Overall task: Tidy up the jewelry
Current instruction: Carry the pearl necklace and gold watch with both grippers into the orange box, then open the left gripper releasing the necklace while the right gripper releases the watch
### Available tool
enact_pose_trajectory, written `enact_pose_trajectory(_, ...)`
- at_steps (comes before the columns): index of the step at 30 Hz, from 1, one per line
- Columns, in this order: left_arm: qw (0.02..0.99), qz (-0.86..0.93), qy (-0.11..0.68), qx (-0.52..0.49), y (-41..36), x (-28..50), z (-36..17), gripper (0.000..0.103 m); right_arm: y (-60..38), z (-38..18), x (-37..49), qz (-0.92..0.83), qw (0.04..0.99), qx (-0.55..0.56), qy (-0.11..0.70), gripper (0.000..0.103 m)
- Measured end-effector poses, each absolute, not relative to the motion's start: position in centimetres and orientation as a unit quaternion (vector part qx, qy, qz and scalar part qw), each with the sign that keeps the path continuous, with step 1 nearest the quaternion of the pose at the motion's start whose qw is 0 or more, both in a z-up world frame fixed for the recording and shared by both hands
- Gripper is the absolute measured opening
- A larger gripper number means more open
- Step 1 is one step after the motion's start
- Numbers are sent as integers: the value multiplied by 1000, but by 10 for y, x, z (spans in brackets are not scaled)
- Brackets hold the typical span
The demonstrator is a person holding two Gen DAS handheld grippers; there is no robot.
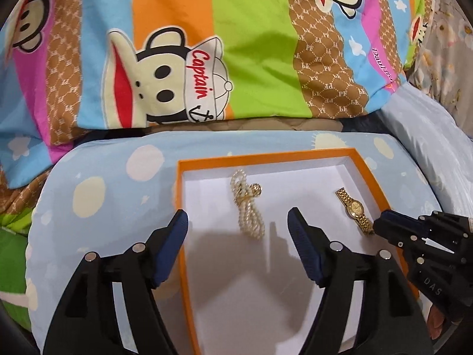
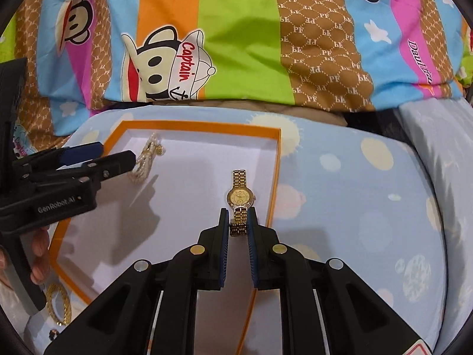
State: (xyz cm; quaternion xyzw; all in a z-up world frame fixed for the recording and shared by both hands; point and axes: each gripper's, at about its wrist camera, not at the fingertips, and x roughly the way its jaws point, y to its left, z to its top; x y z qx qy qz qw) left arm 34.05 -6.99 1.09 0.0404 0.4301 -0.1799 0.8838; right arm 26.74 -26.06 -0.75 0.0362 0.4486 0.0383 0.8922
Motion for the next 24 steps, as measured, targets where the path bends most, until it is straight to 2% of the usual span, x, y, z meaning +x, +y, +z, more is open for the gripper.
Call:
enact_pose_trajectory(7,891,-177,417,16,-37,308,23,68,-263,1,232,59,895,51,439,12)
enact_pose_trajectory(11,894,-163,416,27,-30,305,25,67,-255,6,240,67,893,44,444,11)
enact_pose_trajectory(17,889,-173,421,51,-58,314,23,66,-246,-7,270,56,882,40,466,9)
enact_pose_trajectory(21,873,-163,451,92,-85,331,3,62,-246,-20,283,51,874,42,481,8)
enact_pose_trajectory(24,873,-138,454,115,-93,340,-6,59,-246,-25,290,51,872,40,485,3)
